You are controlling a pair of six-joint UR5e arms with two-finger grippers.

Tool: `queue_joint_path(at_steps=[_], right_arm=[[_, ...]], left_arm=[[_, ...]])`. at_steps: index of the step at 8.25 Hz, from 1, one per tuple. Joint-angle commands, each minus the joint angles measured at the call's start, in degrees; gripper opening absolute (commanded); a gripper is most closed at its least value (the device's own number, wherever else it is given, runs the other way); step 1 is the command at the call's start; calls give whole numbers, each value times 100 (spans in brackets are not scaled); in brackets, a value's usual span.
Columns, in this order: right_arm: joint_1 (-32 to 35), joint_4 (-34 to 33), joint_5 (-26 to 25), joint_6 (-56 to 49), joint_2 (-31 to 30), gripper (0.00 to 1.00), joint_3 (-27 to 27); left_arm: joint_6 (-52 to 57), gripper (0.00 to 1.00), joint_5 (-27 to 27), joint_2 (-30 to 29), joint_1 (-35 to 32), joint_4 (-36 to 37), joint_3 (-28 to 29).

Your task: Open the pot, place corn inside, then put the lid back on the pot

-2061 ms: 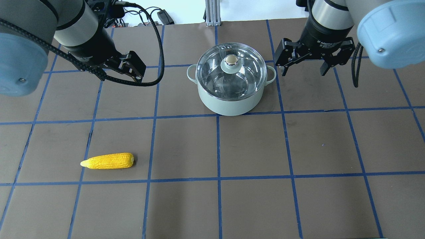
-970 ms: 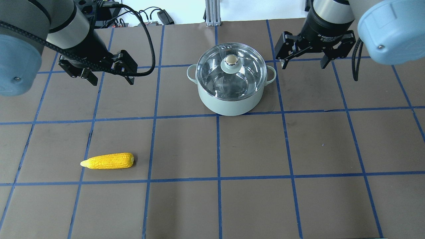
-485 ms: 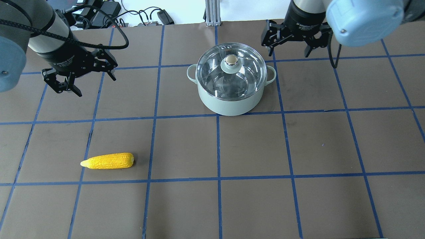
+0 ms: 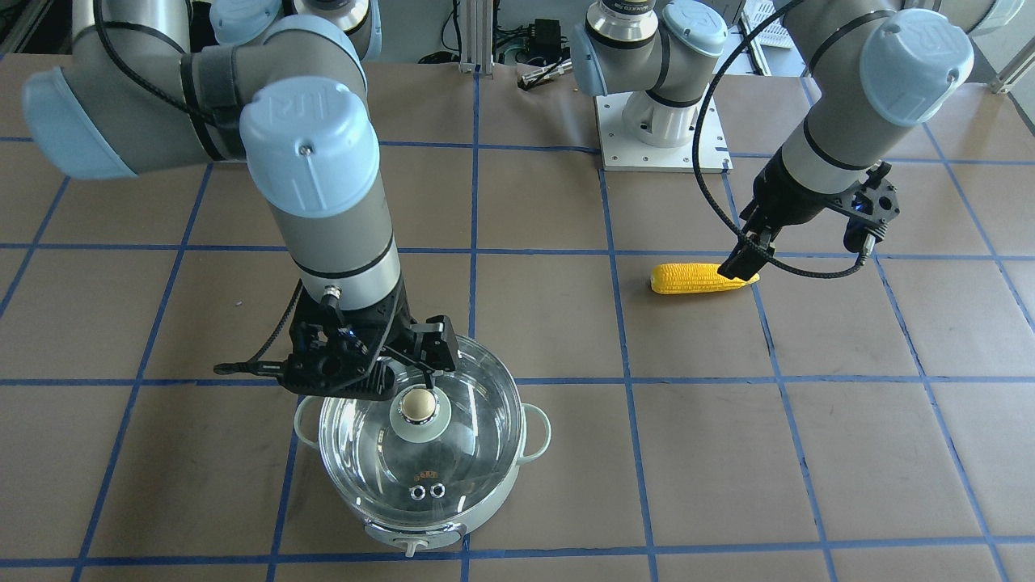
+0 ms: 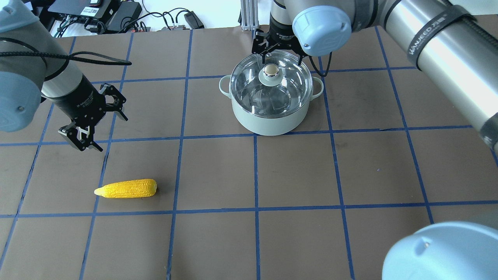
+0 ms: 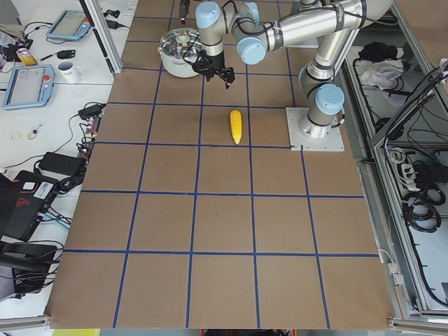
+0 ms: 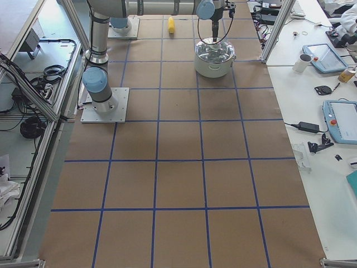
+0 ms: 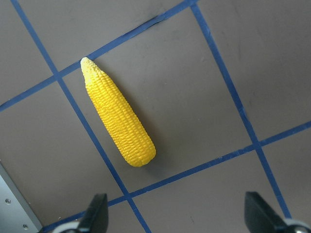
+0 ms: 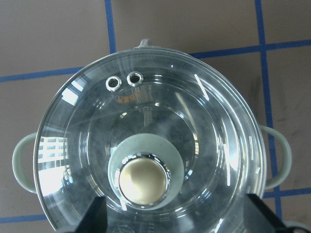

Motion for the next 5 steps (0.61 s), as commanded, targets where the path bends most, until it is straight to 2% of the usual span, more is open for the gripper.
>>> queue_joint_path(at_steps=[1,3,5], right_arm=[[77,-475,-29,301,517,100,-89],[104,-485,-82,327,535,100,-89],[173,-554,-73,537,561,96,-46]], left_arm=[[-1266,100,-59,-82,93,198,-456],[-1385,100,29,-65,400,162,-641],[-2084,100,29,-179,542,459,-878]])
